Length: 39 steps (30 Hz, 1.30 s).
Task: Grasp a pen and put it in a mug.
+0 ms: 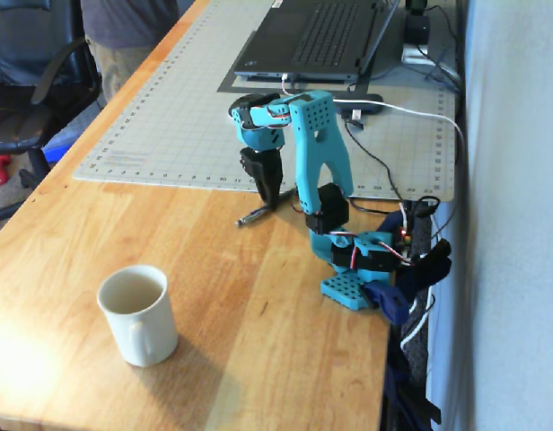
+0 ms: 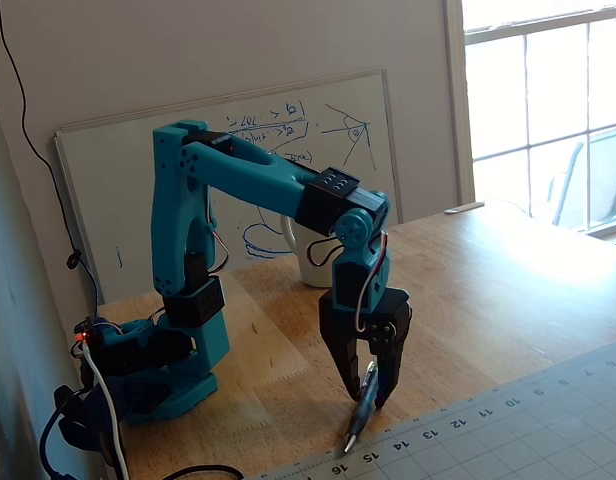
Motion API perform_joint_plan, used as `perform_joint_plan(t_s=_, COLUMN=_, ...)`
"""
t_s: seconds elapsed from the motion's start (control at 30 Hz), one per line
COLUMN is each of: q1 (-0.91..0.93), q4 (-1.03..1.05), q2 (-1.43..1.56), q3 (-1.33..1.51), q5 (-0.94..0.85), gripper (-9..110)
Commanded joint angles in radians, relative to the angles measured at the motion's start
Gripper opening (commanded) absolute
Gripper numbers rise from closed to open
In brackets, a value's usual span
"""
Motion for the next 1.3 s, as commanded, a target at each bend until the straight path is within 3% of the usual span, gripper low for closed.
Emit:
perform_joint_plan(t_s=0.0, q1=-0.008, q4=0.000, q2=0.037, q3=-0.014, q5=0.009, gripper=3)
perform_joint_plan(t_s=0.43, q1=-0.015, q4=0.000, q2=0.285, q3=-0.015, q5=-0.002, gripper=2)
perform_joint_plan(t_s=0.93, q1=-0.207, q4=0.000, q2=0.719, q3=-0.020, q5=0.023, gripper=2)
perform_joint_plan(t_s=1.07, q1=-0.316, q4=0.000, q2=0.795, q3=-0.058, q5=0.167, gripper=2)
perform_joint_plan(t_s=1.27, q1=-0.575, q4=-0.032, q2=0.842, q3=-0.115, q5=0.603, gripper=2)
